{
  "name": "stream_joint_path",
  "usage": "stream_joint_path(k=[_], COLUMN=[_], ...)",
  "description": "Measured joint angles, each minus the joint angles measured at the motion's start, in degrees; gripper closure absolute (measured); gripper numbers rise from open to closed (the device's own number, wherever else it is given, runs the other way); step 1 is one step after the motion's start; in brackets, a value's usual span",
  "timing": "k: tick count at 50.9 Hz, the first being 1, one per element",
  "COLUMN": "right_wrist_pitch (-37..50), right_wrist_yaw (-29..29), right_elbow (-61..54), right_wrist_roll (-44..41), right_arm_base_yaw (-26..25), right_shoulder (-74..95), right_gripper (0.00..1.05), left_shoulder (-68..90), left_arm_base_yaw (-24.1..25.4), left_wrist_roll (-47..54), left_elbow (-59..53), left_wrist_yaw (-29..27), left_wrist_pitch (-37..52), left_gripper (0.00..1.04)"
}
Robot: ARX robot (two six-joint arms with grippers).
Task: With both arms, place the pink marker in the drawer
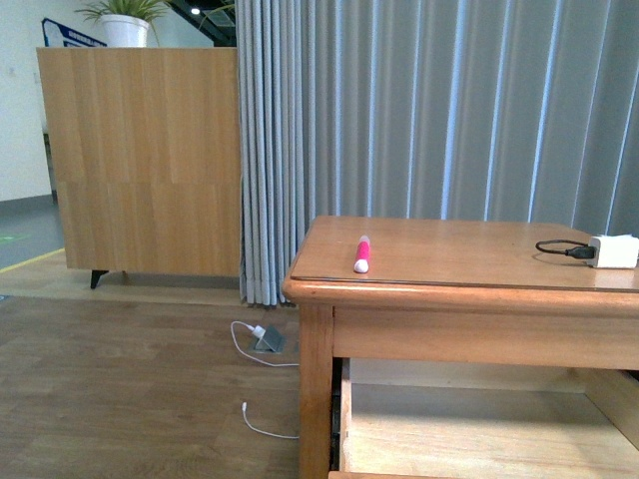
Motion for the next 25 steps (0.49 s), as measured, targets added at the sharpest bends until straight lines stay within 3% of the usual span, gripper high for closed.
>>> stream_joint_path(k=[6, 25], right_wrist_pitch=[-0.94, -1.16], right_wrist_yaw=[0.02, 0.0], right_elbow=[-0.63, -0.87], right_wrist_roll=[-0.42, -0.46], right_arm_base_yaw=[0.0, 0.0], right_shoulder=[-1.84, -2.27], right_gripper=[1.03, 0.39], left_shoulder=[0.0, 0.0], left_arm_base_yaw=[0.0, 0.0], left_wrist_roll=[0.0, 0.0], left_elbow=[0.0, 0.0], left_wrist_yaw=[0.0, 0.0], left_wrist_pitch=[0.0, 0.0], left_gripper=[0.06, 0.06])
